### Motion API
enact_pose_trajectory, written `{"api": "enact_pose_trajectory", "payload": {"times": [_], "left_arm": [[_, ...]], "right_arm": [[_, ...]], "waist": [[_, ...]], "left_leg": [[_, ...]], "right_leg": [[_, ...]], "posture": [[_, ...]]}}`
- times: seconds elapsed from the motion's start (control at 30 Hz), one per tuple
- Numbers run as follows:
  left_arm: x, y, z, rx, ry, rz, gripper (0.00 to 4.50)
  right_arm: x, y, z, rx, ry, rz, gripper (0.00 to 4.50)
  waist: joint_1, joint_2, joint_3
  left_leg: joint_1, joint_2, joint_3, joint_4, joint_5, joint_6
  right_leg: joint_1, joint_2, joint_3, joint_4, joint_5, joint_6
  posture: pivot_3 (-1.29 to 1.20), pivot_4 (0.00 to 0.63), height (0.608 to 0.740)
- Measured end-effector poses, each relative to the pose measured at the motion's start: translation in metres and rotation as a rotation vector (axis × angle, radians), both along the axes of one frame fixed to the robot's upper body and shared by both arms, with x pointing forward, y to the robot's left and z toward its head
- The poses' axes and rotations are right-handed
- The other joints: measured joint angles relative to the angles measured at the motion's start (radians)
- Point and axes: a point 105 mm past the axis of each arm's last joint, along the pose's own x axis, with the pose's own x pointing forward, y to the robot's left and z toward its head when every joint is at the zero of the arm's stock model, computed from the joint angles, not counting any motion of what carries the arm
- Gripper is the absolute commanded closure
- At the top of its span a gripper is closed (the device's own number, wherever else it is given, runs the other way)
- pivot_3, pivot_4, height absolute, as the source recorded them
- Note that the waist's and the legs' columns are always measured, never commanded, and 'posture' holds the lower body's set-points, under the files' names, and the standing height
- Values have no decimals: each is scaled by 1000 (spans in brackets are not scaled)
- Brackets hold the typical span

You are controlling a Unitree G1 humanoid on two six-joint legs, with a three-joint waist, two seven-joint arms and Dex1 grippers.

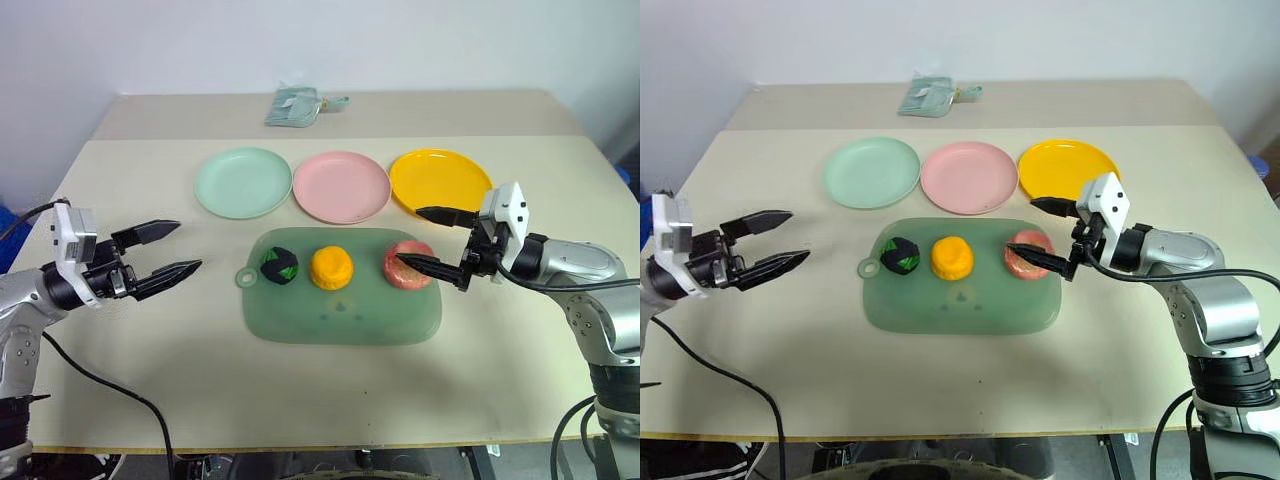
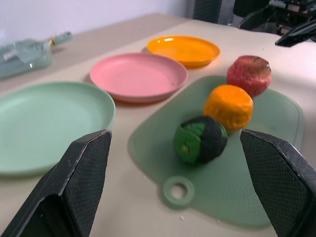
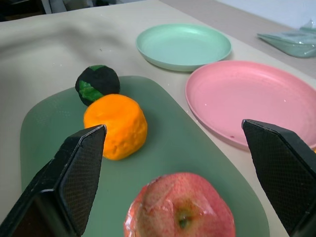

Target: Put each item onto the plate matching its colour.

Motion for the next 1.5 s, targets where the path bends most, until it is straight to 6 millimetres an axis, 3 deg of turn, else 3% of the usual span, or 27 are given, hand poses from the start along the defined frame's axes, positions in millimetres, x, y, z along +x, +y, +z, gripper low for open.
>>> {"api": "enact_pose_trajectory", "payload": {"times": [0.17,0.37,0.53,0.83,1.2,1.33,1.5], "left_arm": [[3,-3,3,-6,-13,-15,239],[12,-9,12,-24,-67,-28,239],[12,-17,3,-50,-29,-62,239],[16,-55,-16,-39,12,-224,239],[48,-84,-33,27,-44,-305,239],[51,-91,-52,71,-29,-348,239],[61,-101,-59,131,-89,-366,239]], "right_arm": [[6,-4,-4,-3,-3,-18,9],[13,4,2,9,-34,15,9],[13,2,2,25,-20,39,9],[12,12,24,73,-37,134,9],[-15,37,37,40,-71,275,9],[-16,45,38,34,-65,299,9],[-14,51,39,53,-69,297,9]], "waist": [[0,0,0],[-2,0,0],[-1,0,0],[0,0,0],[-2,0,0],[-1,0,0],[1,0,0]], "left_leg": [[0,0,0,0,0,0],[0,0,0,0,0,0],[0,0,0,0,0,0],[0,-1,0,0,0,0],[0,0,0,1,0,0],[0,0,0,1,0,0],[0,-1,0,2,0,0]], "right_leg": [[0,0,0,0,0,0],[0,0,0,0,0,0],[0,0,0,0,0,0],[0,0,0,0,0,0],[0,0,0,1,0,1],[0,0,0,1,0,1],[0,0,0,1,0,1]], "posture": [[0,150,738],[0,150,738],[0,150,738],[0,150,738],[0,150,738],[0,150,738],[0,150,738]]}}
